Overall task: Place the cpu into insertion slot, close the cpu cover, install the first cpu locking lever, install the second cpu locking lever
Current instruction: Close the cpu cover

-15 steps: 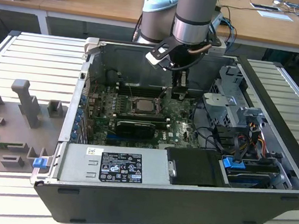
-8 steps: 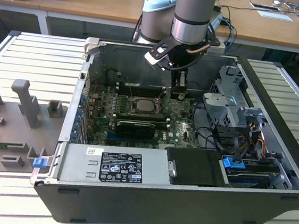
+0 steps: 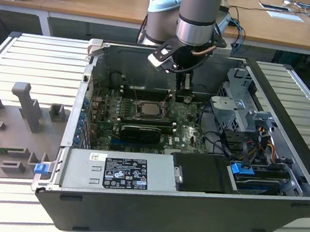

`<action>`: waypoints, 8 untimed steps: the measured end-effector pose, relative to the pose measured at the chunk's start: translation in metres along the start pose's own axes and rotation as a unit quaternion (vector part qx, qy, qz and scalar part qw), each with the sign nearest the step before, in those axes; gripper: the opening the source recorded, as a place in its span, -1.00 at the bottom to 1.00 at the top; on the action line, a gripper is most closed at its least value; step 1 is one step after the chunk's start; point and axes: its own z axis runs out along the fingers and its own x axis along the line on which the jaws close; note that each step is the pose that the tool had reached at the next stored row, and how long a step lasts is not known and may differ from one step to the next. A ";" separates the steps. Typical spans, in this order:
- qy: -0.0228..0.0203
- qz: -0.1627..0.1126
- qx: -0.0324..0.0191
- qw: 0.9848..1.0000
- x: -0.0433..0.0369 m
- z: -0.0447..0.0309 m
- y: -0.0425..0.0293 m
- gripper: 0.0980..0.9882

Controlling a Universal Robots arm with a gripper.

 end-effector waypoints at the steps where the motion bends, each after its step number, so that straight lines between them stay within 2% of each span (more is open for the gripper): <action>1: 0.000 0.000 0.000 1.000 0.0000 0.0000 -0.0005 -0.84; 8: 0.000 0.000 0.000 1.000 -0.0001 -0.0001 -0.0024 -0.84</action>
